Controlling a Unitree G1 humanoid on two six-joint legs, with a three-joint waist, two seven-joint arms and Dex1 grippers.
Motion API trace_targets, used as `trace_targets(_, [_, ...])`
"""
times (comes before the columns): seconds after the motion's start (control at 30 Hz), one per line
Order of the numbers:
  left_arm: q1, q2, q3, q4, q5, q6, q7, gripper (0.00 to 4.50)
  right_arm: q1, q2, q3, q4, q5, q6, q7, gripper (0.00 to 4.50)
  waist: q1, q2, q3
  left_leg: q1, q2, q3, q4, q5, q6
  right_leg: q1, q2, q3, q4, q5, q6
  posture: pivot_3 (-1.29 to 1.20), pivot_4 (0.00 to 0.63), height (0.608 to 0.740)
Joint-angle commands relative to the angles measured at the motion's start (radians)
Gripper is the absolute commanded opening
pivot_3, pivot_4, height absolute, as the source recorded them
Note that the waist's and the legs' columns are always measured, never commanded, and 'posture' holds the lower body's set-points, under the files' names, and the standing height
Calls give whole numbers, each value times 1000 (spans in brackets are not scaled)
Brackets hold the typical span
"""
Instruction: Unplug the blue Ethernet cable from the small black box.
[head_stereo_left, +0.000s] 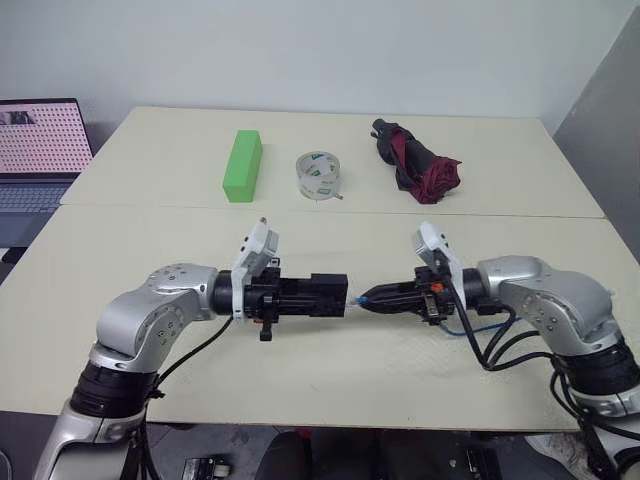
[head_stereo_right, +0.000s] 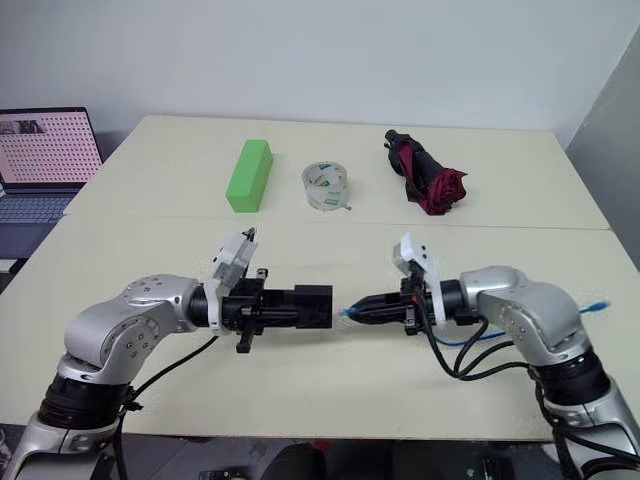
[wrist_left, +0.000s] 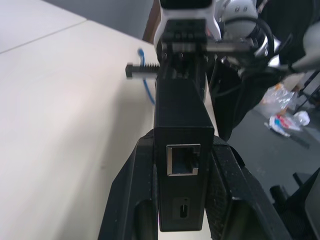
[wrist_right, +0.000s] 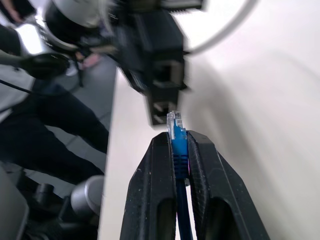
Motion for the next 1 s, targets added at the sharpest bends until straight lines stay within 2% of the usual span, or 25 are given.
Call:
trace_targets(0.03, [-1,20,16,0,19,-48,-26,780,18,-38,-39,-12,-2,-13,24,78,0,0,0,0,0,0,0,0,0,0,0,0,0,0,0,0,150,740])
trace_targets(0.2, [3,22,24,18,39,-65,-13,780,31,-2,-51,56,-109,-122,-74,77,-1,0,0,0,0,0,0,-2,3,0,0,0,0,0,0,0,150,740])
trace_targets(0.37, [15,4,7,46,111,-117,38,780,-33,107,-34,392,-474,-445,-448,77,-1,1,0,0,0,1,0,-1,2,0,0,1,1,0,0,0,150,740])
trace_targets(0.43, [16,-2,-4,58,143,-147,49,780,-55,131,-49,478,-526,-495,-513,782,0,1,1,0,0,2,0,0,0,-1,0,2,1,0,0,0,150,740])
trace_targets(0.47, [14,-7,-5,64,151,-154,54,780,-63,138,-53,511,-544,-517,-527,988,0,1,1,-1,0,2,0,0,0,-2,0,2,1,0,0,0,150,740])
trace_targets(0.63, [9,-34,0,95,205,-204,97,780,-56,149,-76,527,-541,-518,-492,2128,-3,1,1,-1,1,4,-1,0,-1,-4,0,3,1,0,0,0,150,740])
trace_targets(0.8, [13,-83,39,147,269,-272,218,780,-11,110,-116,387,-468,-427,-392,3226,-2,1,1,-1,1,5,-1,0,0,-4,0,4,2,0,0,0,150,740])
trace_targets(0.97, [-2,-160,106,288,410,-435,474,780,75,36,-141,82,-266,-302,-183,4429,2,1,1,-1,0,4,-1,0,0,-4,0,3,1,0,0,0,150,740])
trace_targets(1.0, [-1,-174,121,317,434,-479,517,780,86,32,-139,21,-226,-275,-159,4429,3,1,1,-1,1,4,-1,0,0,-4,0,3,1,0,0,0,150,740])
